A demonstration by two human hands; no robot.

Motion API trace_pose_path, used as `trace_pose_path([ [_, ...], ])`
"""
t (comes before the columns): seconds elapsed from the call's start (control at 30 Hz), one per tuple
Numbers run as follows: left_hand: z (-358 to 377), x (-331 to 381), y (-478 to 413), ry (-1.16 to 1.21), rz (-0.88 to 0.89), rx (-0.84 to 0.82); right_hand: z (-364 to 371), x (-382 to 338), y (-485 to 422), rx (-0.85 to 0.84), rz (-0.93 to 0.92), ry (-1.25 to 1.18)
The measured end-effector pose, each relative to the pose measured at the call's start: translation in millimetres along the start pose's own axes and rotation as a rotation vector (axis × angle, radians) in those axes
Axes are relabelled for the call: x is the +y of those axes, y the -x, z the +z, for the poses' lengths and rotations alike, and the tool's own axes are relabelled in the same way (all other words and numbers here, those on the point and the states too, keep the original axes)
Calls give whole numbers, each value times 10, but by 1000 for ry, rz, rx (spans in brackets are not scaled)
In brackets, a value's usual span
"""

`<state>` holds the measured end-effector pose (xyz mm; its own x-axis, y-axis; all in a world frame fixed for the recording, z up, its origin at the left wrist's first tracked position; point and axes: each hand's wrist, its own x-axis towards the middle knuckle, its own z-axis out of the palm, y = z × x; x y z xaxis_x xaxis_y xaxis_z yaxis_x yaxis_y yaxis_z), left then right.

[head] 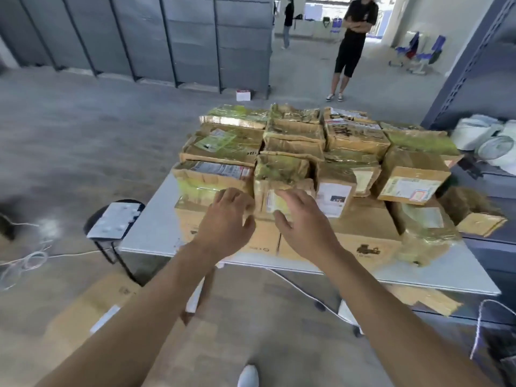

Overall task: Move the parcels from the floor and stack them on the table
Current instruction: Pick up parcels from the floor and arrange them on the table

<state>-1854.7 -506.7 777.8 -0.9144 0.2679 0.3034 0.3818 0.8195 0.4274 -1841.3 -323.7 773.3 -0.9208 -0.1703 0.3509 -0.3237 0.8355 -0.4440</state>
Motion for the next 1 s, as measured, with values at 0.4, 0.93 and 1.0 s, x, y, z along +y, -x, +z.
trace_pose_path([
  [0.4,-863,-1262,2235,-138,-460,-44,1497,-1773,770,-427,-167,-173],
  [0.93,-1770,-4850,4403,31,-961,-43,4758,-4801,678,-829,-286,-20],
  [1.0,-1796,-5259,4644,56,-1026,-63,5194,-5102,676,-890,-300,2],
])
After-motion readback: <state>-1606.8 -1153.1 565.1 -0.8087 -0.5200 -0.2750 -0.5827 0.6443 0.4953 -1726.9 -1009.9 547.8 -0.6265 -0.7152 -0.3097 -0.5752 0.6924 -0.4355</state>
